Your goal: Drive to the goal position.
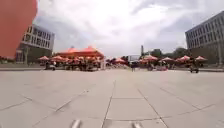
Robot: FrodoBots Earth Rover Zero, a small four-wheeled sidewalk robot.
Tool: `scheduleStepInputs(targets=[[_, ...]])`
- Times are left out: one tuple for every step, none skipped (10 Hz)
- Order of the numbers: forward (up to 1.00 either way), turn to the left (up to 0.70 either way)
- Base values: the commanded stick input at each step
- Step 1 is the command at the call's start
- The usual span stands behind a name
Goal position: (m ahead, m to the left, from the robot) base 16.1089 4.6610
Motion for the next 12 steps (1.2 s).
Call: scheduleStepInputs(targets=[[0.85,0.00],[0.85,0.00],[0.85,0.00],[0.85,0.00],[0.85,0.00],[0.85,0.00],[0.85,0.00],[0.85,0.00],[0.85,0.00],[0.85,-0.02],[0.85,-0.34],[0.85,-0.32]])
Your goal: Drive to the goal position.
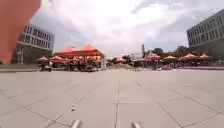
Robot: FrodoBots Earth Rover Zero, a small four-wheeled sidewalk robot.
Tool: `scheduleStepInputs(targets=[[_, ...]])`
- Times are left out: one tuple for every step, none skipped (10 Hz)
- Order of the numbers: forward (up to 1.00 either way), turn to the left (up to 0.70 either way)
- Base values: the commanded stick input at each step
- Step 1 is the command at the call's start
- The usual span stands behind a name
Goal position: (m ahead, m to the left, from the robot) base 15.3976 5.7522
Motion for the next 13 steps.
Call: scheduleStepInputs(targets=[[0.85,-0.27],[0.85,0.00],[0.85,0.00],[0.85,0.00],[0.85,0.00],[0.85,0.00],[0.85,0.00],[0.85,0.00],[0.85,0.00],[0.85,0.00],[0.85,0.00],[0.85,0.00],[0.85,0.00]])
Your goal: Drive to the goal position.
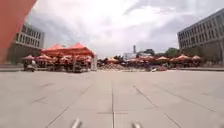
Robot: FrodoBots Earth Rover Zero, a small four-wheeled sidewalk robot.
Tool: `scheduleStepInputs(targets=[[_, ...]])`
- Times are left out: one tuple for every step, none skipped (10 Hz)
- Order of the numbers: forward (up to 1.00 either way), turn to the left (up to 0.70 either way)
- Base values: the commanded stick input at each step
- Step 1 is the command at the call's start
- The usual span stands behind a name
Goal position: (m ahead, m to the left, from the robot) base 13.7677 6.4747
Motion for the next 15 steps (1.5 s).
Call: scheduleStepInputs(targets=[[0.85,0.00],[0.85,0.00],[0.85,0.00],[0.85,0.00],[0.85,0.00],[0.85,0.00],[0.85,0.00],[0.85,0.00],[0.85,0.00],[0.85,0.00],[0.85,0.00],[0.85,0.00],[0.85,0.00],[0.85,0.00],[0.85,0.00]])
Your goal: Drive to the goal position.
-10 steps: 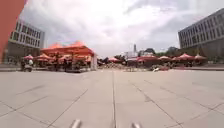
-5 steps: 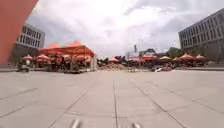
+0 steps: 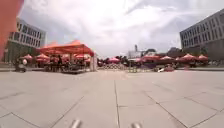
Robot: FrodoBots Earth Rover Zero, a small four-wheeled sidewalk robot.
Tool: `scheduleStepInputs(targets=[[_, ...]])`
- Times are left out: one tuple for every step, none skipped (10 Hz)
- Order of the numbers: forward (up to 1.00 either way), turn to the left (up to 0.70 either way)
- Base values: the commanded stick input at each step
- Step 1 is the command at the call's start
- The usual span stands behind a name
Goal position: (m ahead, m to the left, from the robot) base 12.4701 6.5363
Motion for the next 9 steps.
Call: scheduleStepInputs(targets=[[0.85,0.00],[0.85,0.00],[0.85,0.00],[0.85,-0.04],[0.85,-0.04],[0.85,-0.04],[0.85,0.00],[0.85,0.00],[0.85,0.00]])
